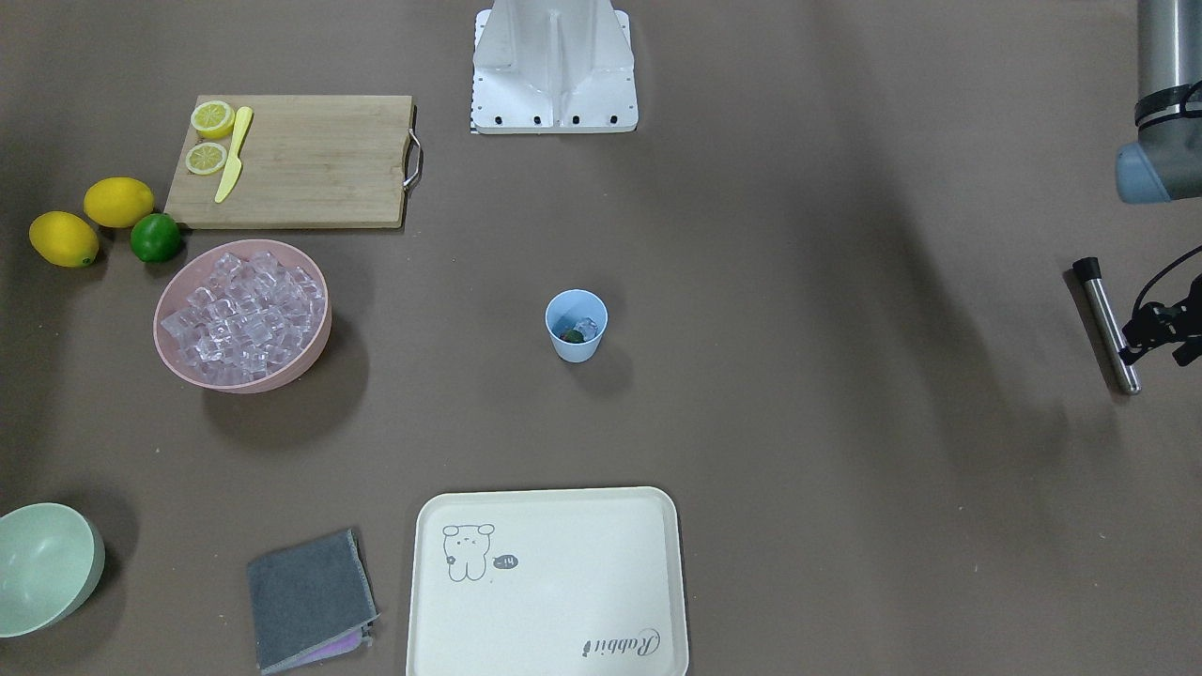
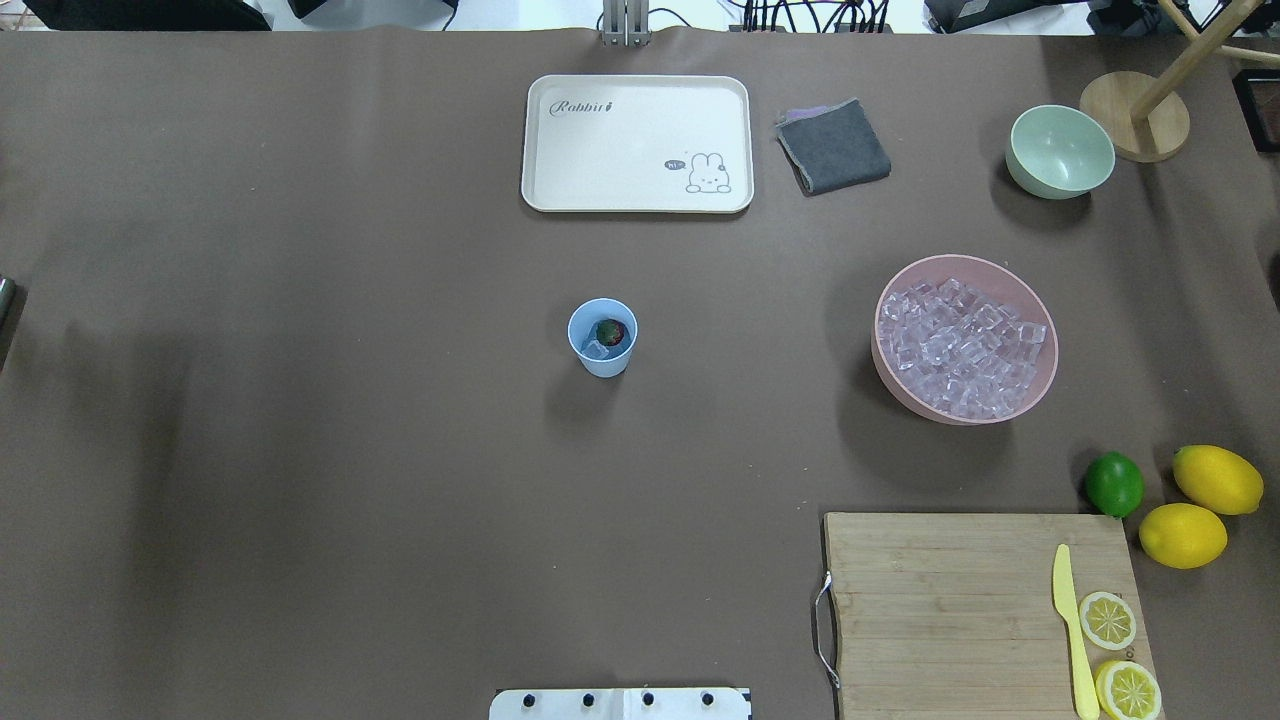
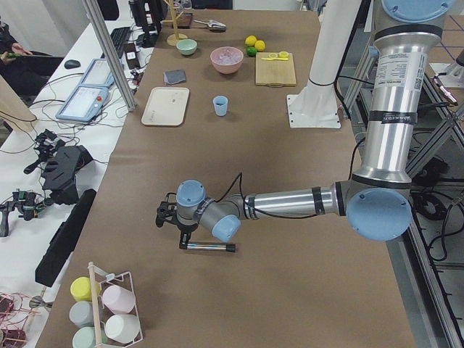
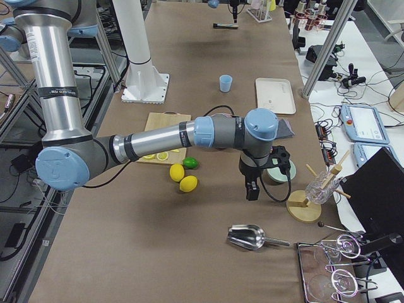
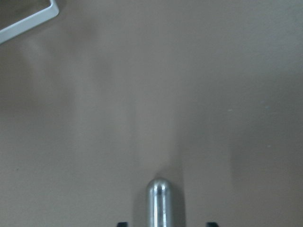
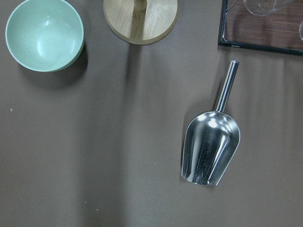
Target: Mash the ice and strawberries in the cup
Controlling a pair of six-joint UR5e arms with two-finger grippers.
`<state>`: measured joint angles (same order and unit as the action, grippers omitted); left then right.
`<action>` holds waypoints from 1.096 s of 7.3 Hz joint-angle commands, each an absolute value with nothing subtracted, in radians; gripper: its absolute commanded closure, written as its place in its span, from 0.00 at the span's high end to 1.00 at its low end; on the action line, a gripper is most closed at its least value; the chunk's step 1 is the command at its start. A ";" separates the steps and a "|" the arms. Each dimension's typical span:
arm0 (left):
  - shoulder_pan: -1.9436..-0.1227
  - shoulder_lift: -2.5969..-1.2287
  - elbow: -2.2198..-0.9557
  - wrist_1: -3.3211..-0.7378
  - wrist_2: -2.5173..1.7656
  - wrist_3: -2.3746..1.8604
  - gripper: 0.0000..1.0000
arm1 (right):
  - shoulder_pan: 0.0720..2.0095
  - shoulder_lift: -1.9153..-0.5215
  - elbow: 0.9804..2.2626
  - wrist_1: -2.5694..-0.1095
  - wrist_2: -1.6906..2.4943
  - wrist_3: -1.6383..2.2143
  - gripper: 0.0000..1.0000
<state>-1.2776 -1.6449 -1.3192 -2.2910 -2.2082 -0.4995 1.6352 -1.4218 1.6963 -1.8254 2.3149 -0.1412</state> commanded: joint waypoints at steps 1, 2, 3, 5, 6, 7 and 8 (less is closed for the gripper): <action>-1.362 -1.664 -1.428 -2.150 -2.268 -0.483 0.99 | 1.635 -1.422 1.704 -1.825 2.316 -0.141 0.99; -1.411 -1.677 -1.493 -2.015 -2.340 -0.354 0.99 | 1.637 -1.420 1.710 -1.825 2.316 -0.141 0.99; -1.486 -1.680 -1.561 -1.865 -2.350 -0.163 0.99 | 1.637 -1.420 1.710 -1.825 2.316 -0.141 0.99; -1.682 -1.720 -1.618 -1.586 -2.352 0.054 0.99 | 1.638 -1.420 1.710 -1.838 2.324 -0.143 0.99; -1.713 -1.723 -1.647 -1.582 -2.342 0.061 0.99 | 1.638 -1.419 1.712 -1.841 2.324 -0.149 0.99; -1.712 -1.715 -1.666 -1.578 -2.341 0.055 0.99 | 1.637 -1.422 1.723 -1.842 2.319 -0.144 0.99; -1.709 -1.709 -1.648 -1.568 -2.338 0.034 0.99 | 1.637 -1.428 1.724 -1.851 2.327 -0.121 0.99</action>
<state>-1.7029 -1.7150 -1.6503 -1.5842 -2.3416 0.0461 1.6374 -1.4227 1.7192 -1.8432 2.3227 -0.1393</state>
